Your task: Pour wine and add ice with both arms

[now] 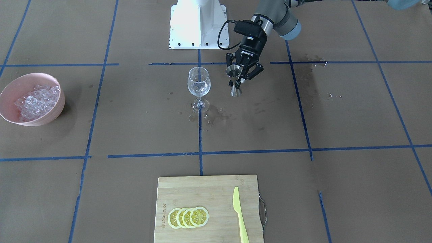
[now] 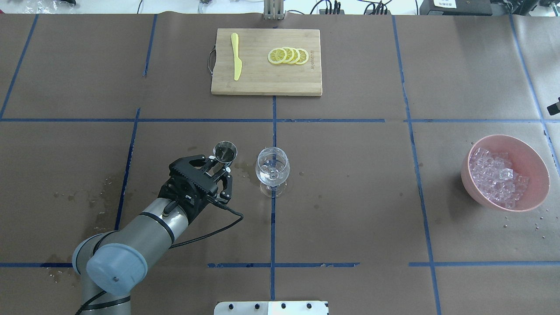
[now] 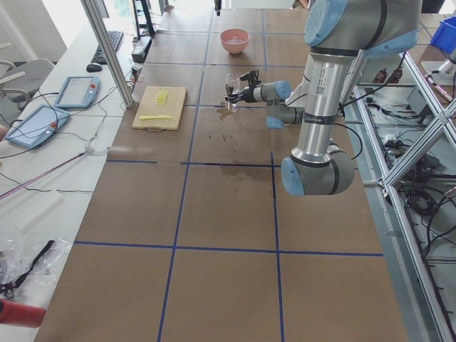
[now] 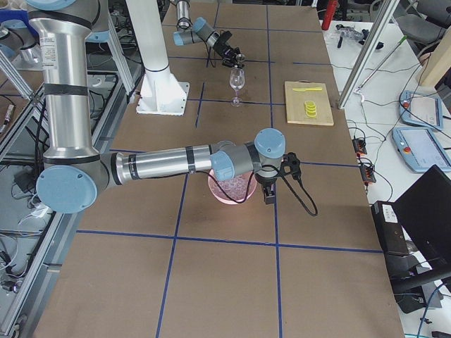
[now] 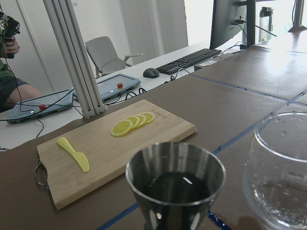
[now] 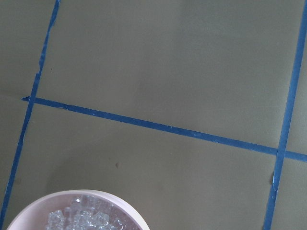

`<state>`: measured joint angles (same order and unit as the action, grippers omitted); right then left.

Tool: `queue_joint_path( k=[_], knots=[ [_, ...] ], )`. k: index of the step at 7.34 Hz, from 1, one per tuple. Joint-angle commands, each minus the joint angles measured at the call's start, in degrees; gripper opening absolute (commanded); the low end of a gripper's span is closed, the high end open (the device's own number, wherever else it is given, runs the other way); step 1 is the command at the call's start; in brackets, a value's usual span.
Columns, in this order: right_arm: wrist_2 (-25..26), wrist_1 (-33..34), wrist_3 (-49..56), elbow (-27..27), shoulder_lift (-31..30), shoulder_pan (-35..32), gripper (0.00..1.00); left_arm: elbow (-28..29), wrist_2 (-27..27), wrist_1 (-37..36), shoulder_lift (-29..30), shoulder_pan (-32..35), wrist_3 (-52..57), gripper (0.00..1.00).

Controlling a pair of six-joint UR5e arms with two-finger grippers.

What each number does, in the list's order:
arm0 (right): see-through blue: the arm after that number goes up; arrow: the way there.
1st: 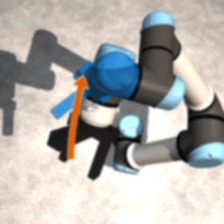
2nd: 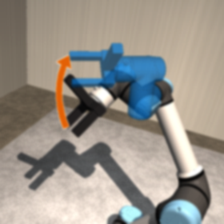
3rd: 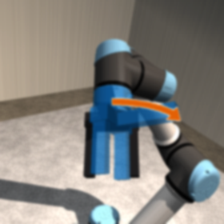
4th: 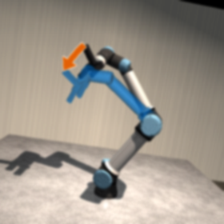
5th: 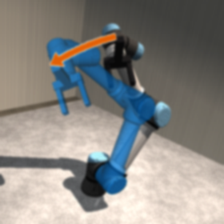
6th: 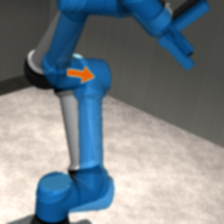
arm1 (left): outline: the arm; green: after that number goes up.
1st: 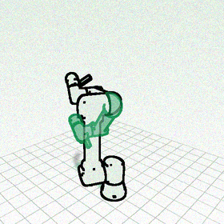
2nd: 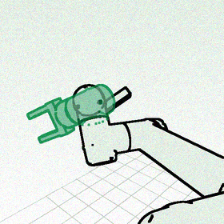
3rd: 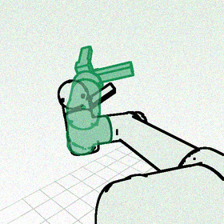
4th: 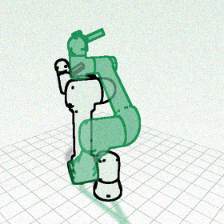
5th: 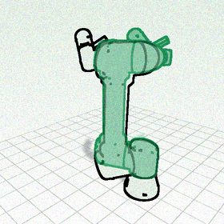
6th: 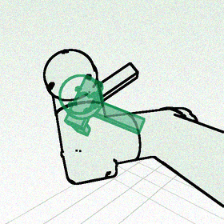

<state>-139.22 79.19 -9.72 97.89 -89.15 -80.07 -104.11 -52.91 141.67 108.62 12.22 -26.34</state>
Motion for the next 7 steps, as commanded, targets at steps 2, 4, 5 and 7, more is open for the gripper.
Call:
queue_joint_path(
  k=[2,4,5,7],
  knots=[
    [0.0,0.0,-0.04,0.02,0.03,0.0,1.0,-2.68,-5.52,-5.44,0.81,1.75,4.63,0.0],
    [0.0,0.0,-0.04,0.02,0.03,0.0,1.0,-2.85,-10.63,-5.52,1.94,4.02,10.84,0.0],
    [0.0,0.0,-0.04,0.02,-0.06,0.0,1.0,-2.94,-11.76,-5.53,2.3,4.91,13.75,0.0],
    [0.0,0.0,-0.04,0.02,-0.06,0.09,1.0,-3.64,-17.47,-8.58,3.01,7.11,15.36,0.0]
  ],
)
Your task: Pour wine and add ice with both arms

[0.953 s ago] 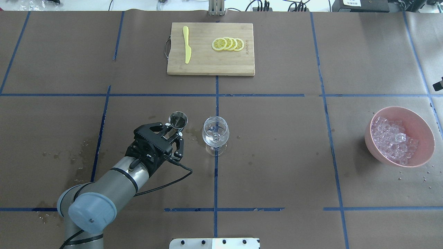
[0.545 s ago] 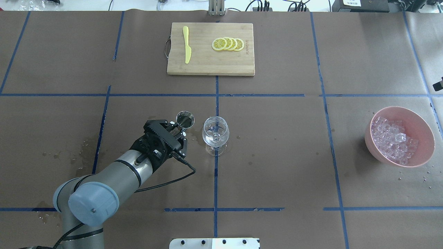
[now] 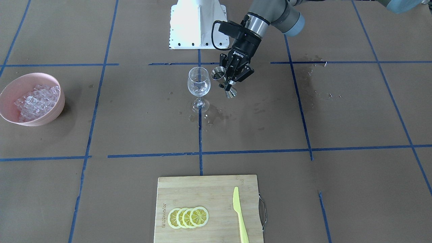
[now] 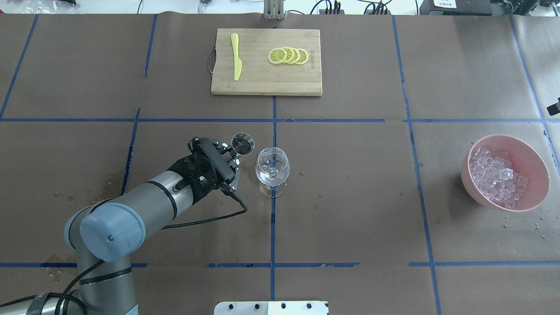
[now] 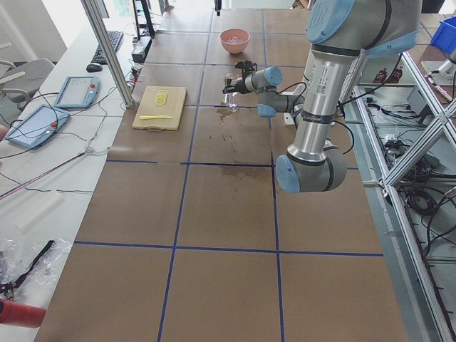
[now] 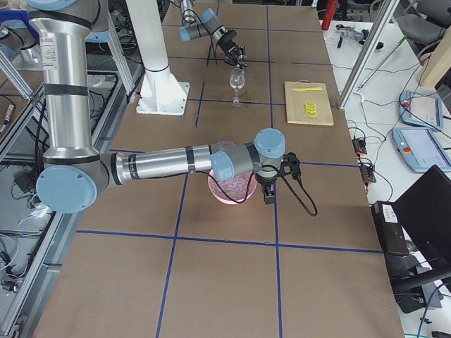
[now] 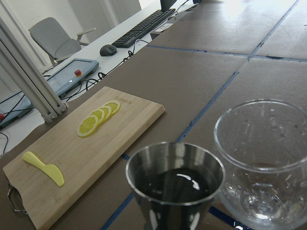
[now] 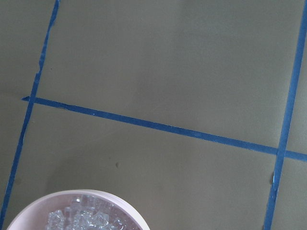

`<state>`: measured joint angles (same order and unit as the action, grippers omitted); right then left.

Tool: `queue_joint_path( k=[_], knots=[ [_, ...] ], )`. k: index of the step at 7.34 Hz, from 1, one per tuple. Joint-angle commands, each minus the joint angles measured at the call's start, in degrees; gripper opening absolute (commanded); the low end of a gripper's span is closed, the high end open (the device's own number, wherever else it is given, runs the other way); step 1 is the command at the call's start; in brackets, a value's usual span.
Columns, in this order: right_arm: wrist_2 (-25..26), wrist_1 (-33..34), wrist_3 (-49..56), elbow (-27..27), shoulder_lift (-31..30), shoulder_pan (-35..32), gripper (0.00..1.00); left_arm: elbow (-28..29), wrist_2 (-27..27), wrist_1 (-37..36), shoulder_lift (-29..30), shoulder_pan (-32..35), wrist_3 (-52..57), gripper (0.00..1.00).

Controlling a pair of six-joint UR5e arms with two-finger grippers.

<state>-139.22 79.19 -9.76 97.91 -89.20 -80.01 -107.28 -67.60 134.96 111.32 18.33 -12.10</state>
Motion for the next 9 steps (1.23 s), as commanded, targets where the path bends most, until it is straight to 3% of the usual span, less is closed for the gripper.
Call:
queue_joint_path(
  k=[1,3,7,9],
  knots=[
    [0.0,0.0,0.0,-0.09,-0.01,0.03,1.0,-1.43,-3.84,-5.12,1.61,1.62,3.89,0.0],
    [-0.09,0.0,0.0,0.0,-0.18,0.03,1.0,-3.63,-4.03,-10.49,2.49,2.15,7.51,0.0],
    [-0.09,0.0,0.0,0.0,-0.45,0.03,1.0,-3.72,-3.76,-13.74,3.11,1.97,14.73,0.0],
    [-0.09,0.0,0.0,0.09,-0.45,0.03,1.0,-3.9,-3.5,-20.32,6.53,2.06,18.14,0.0]
  ],
)
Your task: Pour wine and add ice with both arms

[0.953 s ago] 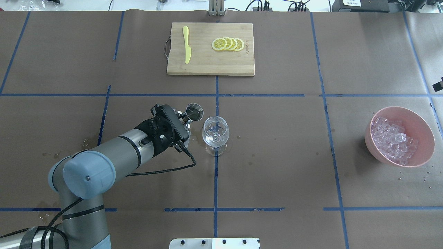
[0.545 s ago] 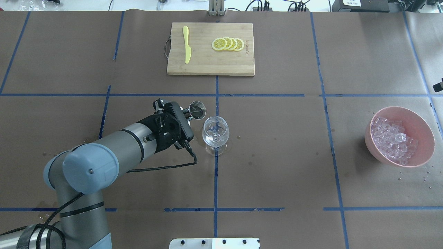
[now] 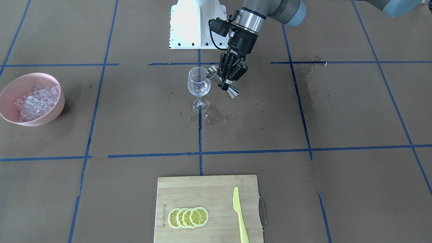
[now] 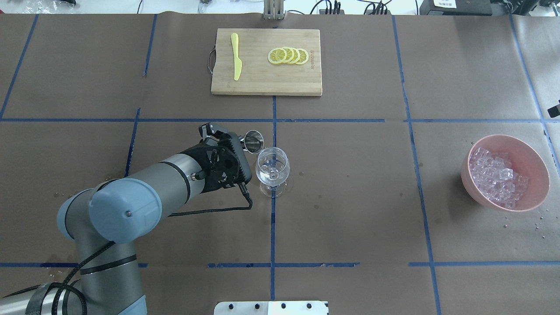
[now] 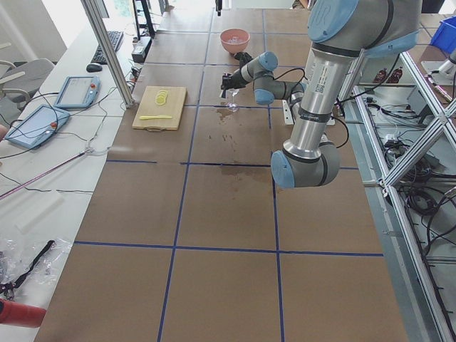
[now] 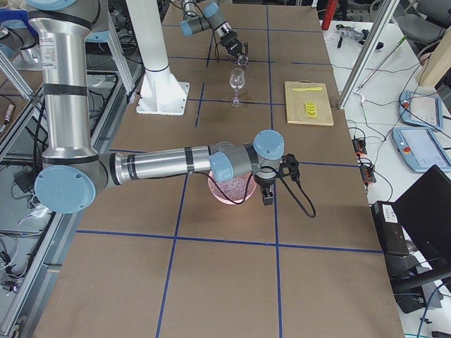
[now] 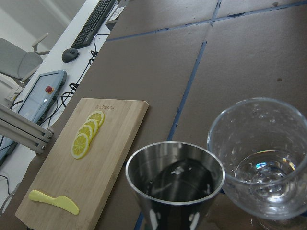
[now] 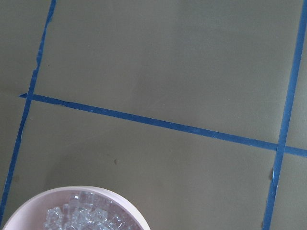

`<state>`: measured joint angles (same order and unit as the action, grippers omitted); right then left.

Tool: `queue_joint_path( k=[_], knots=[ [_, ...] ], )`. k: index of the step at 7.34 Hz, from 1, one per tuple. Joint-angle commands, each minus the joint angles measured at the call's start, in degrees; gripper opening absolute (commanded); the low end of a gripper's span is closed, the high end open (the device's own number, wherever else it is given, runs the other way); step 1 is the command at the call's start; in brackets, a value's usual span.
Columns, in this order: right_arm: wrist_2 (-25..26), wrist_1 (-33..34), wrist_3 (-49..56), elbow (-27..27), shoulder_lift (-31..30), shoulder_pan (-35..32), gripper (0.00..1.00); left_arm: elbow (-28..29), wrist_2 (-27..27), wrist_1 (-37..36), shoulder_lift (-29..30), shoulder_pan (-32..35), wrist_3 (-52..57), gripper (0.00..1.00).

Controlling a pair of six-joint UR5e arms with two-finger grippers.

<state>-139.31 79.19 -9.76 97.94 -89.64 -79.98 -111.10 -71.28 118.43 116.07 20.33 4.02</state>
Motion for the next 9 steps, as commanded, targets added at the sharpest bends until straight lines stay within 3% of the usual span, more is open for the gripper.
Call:
queue_joint_path(
  k=[1,9],
  knots=[
    [0.0,0.0,-0.09,0.24,-0.1,0.0,1.0,-0.08,0.26,-5.82,2.93,0.06,3.61,0.0],
    [0.0,0.0,-0.26,0.5,-0.18,0.0,1.0,-1.75,0.52,-22.44,8.12,0.14,16.07,0.0]
  ],
)
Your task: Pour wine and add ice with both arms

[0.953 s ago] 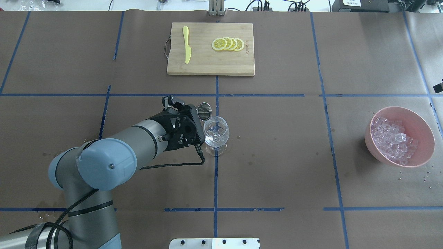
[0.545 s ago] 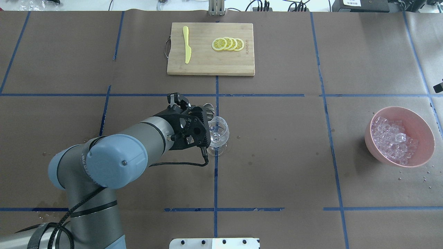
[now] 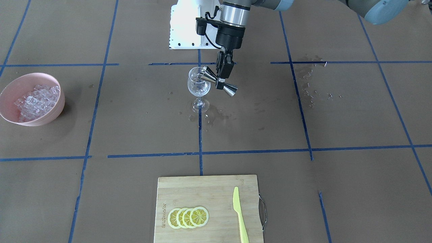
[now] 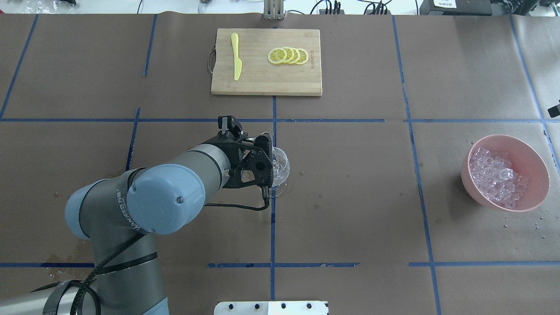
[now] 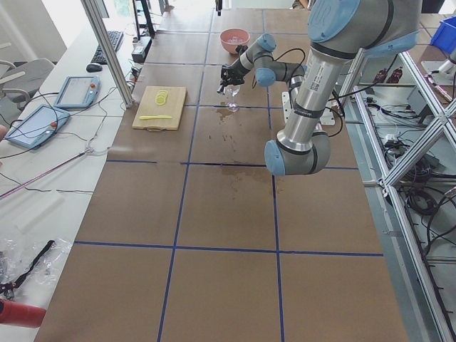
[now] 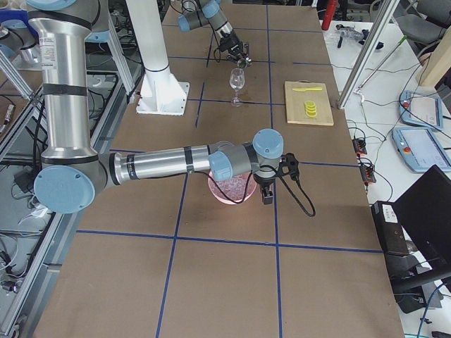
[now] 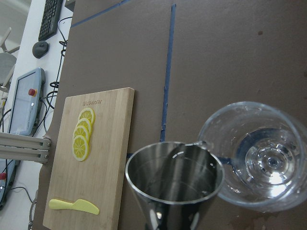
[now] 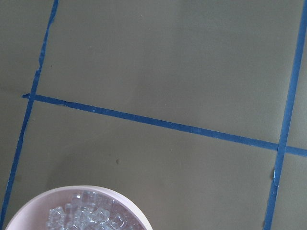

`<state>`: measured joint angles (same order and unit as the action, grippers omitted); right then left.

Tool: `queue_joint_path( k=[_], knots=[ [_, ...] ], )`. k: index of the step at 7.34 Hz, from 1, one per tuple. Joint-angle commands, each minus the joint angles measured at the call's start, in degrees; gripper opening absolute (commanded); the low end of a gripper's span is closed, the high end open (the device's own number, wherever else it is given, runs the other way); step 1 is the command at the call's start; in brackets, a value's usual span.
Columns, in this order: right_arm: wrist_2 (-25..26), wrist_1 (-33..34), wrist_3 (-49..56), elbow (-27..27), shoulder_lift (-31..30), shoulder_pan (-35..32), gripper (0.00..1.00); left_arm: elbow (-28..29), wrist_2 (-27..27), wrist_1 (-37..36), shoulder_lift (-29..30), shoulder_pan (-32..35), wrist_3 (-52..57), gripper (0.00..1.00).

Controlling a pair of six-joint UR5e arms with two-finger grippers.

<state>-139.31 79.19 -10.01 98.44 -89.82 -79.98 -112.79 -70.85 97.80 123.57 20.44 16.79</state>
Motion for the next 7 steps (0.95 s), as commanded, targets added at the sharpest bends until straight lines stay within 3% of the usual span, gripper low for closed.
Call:
queue_joint_path(
  k=[1,3,5,7],
  knots=[
    [0.0,0.0,-0.01,0.0,0.0,0.0,1.0,-0.06,0.1,-2.43,0.62,0.03,5.25,0.0],
    [0.0,0.0,-0.01,-0.09,0.0,0.09,1.0,0.11,0.79,-3.22,0.97,0.03,9.11,0.0],
    [0.0,0.0,-0.01,0.0,0.0,0.09,1.0,0.12,4.31,-10.49,5.34,0.03,15.0,0.0],
    [-0.09,0.0,-0.01,0.0,0.0,0.26,1.0,0.47,6.23,-12.53,5.45,0.03,17.03,0.0]
  ],
)
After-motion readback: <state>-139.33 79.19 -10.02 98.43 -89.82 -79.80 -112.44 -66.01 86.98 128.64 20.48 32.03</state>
